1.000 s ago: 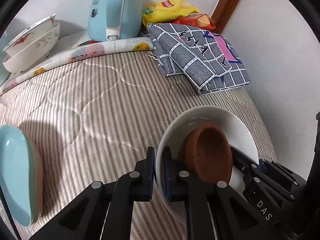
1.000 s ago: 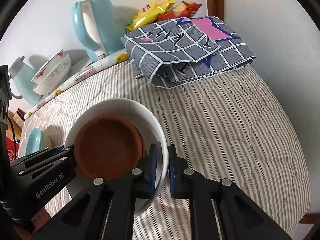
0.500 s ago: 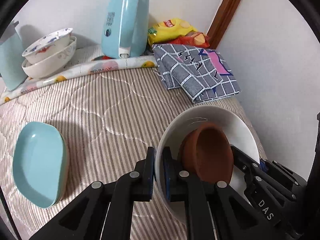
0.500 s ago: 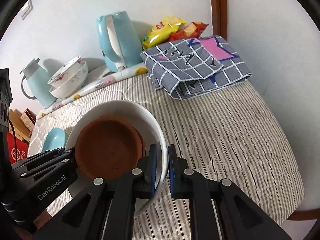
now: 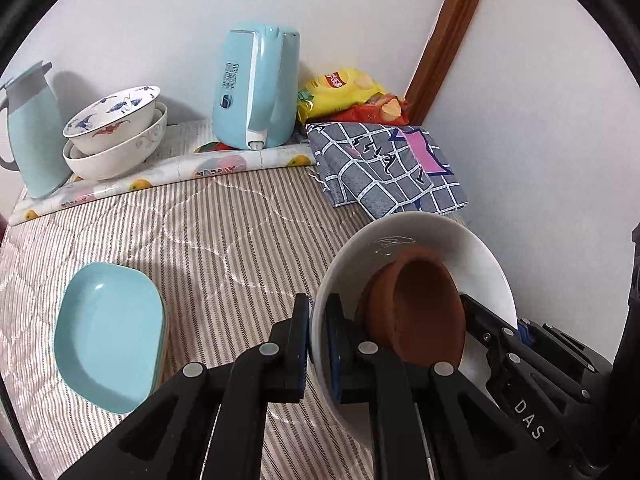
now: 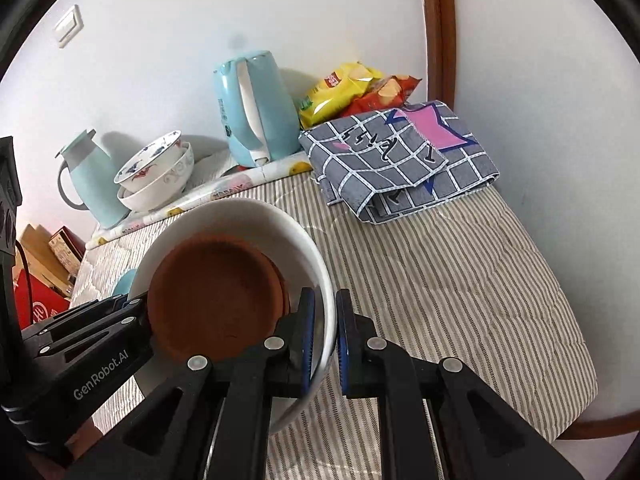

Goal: Organize plates and bowls
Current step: 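Carry the white bowl with the right tool toward the light-blue plate stack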

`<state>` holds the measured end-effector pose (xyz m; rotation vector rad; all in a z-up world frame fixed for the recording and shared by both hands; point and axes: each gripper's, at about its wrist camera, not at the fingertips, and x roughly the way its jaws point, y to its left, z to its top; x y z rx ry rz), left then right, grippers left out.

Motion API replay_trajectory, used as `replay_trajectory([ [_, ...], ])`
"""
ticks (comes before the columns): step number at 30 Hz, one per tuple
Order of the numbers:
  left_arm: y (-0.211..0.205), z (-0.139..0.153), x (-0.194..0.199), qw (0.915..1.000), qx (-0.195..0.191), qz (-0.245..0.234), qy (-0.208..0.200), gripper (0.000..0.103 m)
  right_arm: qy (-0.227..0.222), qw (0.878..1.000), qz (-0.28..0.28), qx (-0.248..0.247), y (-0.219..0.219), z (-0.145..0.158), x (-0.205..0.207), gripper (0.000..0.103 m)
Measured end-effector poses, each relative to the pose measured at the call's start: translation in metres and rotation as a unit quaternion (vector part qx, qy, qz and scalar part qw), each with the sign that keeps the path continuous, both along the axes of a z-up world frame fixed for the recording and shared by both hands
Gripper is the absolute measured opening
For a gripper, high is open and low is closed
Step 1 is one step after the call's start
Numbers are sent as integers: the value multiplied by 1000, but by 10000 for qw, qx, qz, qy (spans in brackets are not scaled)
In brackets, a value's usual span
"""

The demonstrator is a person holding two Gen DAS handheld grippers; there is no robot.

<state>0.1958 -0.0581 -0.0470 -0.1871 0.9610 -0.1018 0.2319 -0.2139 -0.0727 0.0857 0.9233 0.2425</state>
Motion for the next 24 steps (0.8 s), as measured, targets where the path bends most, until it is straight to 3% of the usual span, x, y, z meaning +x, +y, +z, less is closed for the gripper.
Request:
replay_trajectory([
  [24, 62, 9, -18, 9995, -10, 281, -110, 9, -102, 9996, 247, -12, 59, 11, -13, 10],
])
